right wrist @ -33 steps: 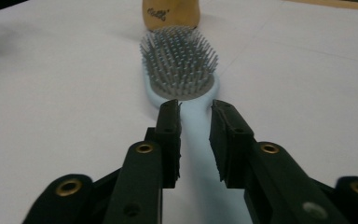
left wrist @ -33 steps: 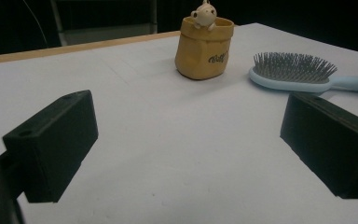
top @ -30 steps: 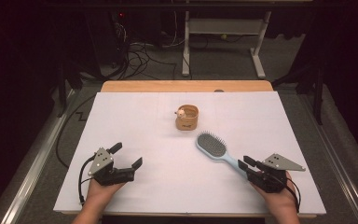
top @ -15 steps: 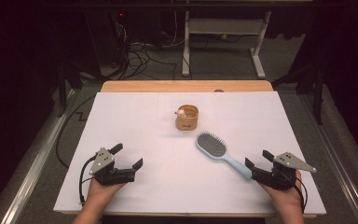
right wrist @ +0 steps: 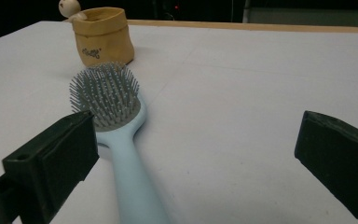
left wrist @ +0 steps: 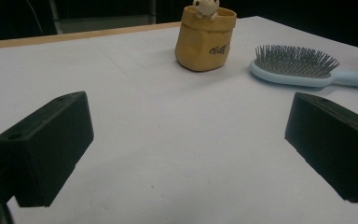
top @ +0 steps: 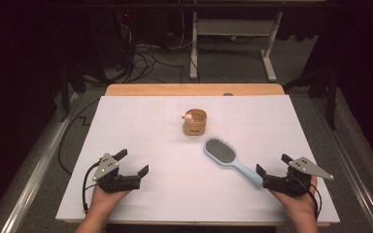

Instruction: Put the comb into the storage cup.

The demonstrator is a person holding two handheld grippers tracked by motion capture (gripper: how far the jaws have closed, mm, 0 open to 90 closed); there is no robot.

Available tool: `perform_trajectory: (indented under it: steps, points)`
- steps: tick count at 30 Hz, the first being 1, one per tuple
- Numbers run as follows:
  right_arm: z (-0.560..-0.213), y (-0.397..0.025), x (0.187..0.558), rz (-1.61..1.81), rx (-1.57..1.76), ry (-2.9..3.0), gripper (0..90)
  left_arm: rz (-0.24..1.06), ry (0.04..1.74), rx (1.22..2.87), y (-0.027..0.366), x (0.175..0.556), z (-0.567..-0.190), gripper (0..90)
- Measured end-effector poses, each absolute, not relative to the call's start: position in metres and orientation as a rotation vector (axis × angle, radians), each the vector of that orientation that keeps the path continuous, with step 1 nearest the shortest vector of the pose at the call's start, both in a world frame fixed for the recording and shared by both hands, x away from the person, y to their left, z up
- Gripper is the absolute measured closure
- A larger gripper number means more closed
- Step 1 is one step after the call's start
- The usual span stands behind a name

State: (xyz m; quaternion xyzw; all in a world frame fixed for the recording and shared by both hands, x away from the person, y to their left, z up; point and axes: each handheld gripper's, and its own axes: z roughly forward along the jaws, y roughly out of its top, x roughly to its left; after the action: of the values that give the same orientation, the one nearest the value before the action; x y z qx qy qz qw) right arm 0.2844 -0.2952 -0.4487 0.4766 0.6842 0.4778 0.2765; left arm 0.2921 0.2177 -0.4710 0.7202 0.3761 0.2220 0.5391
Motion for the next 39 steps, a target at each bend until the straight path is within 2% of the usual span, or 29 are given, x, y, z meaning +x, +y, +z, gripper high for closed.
perform_trajectory:
  steps: [8, 13, 24, 39]
  points:
    - [-0.449, -0.292, 0.284, 1.27, 1.233, 1.872, 0.2, 0.561, 0.886, 1.689, 0.219, 0.292, -0.47, 4.0]
    - [-0.449, -0.292, 0.284, 1.271, 1.219, 1.88, 0.1, 0.561, 0.834, 1.703, 0.216, 0.291, -0.47, 2.0]
    - [-0.447, -0.289, 0.283, 1.259, 1.188, 1.899, 0.1, 0.505, 0.904, 1.732, 0.218, 0.295, -0.471, 2.0]
    - [-0.447, -0.285, 0.282, 1.207, 1.167, 1.956, 0.1, 0.536, 0.899, 1.728, 0.218, 0.297, -0.471, 0.1]
